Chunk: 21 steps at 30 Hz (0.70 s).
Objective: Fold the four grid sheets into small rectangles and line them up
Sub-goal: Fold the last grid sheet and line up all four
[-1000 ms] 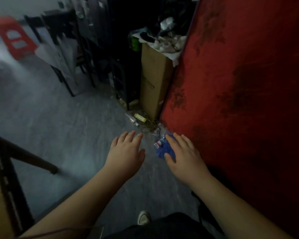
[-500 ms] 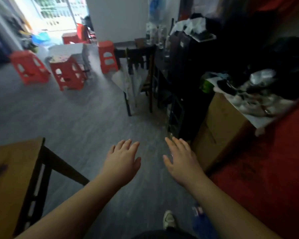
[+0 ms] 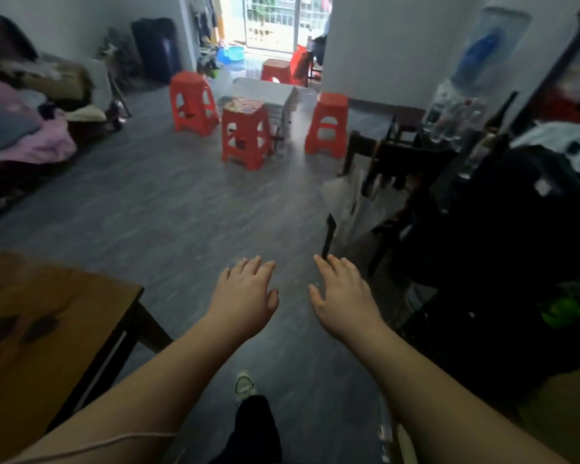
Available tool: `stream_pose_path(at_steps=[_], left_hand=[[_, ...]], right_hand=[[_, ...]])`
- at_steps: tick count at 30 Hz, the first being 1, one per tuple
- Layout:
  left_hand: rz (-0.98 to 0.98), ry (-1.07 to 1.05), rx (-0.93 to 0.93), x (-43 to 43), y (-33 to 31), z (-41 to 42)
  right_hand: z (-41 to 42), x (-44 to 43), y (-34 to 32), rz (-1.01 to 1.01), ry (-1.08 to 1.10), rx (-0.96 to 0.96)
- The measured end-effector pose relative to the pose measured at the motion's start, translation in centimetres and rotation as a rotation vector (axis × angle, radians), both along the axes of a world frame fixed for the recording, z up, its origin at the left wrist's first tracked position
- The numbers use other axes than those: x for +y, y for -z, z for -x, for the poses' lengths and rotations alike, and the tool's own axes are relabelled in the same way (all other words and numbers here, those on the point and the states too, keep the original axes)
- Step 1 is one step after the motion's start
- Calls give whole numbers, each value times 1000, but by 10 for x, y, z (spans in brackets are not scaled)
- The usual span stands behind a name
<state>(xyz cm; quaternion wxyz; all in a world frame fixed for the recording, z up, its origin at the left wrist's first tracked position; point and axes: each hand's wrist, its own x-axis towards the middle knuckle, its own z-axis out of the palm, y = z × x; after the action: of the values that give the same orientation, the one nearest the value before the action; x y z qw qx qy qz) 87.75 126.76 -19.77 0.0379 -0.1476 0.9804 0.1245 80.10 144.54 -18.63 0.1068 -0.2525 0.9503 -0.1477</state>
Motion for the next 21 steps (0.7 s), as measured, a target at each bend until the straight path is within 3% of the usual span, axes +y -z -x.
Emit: stream_pose_path(at_steps=[14,21], left_hand=[[-5,-254,-114,-260,7,192],[26,-475,-95,-362,16,257]], right_hand=[[229,-278,7,-49,-218,-69],[319,-403,23,32,-468,-61]])
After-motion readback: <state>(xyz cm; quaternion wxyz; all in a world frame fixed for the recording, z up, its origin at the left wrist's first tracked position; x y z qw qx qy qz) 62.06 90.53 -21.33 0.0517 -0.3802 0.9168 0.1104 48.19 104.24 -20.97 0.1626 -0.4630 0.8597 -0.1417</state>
